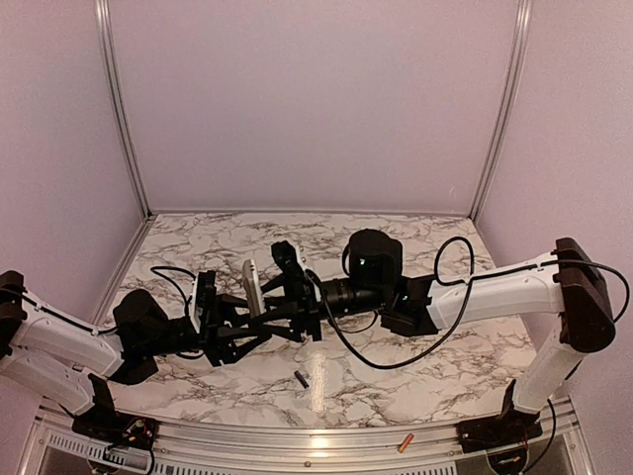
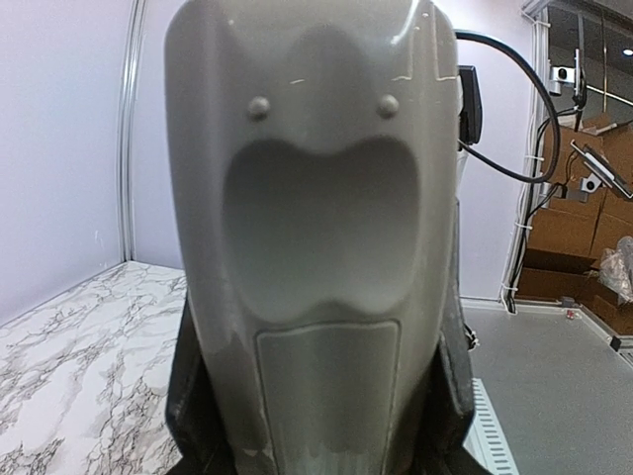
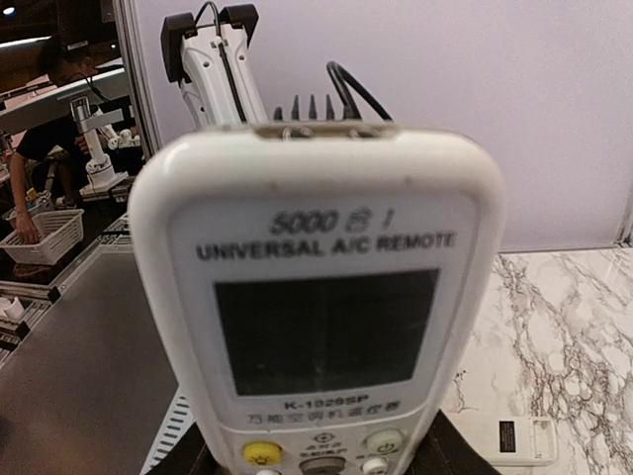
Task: Unload the batteries from the remote control
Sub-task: Pass from the left arm to the right, then pass from the right arm to the left
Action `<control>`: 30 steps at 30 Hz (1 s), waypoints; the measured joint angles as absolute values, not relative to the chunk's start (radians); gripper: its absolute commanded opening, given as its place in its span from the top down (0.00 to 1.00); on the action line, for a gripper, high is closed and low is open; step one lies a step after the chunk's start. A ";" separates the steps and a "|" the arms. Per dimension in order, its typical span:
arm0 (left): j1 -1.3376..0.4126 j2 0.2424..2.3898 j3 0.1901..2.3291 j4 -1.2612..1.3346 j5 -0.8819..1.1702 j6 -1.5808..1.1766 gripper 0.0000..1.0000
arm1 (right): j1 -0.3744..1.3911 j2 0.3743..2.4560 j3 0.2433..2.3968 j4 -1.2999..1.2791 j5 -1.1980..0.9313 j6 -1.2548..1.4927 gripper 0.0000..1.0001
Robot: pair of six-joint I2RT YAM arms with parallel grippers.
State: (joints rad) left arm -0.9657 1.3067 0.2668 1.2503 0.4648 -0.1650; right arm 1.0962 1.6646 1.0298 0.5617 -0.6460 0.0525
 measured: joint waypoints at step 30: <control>-0.968 1.083 0.302 0.892 0.317 -0.118 0.08 | 1.101 1.415 0.826 0.269 -0.566 -0.140 0.98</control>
State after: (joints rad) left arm -0.9680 1.0828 0.3023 0.8921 0.3172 -0.1184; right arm 1.1011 1.4151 0.8257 0.2691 -0.5655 -0.1398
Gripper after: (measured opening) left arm 0.922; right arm 0.489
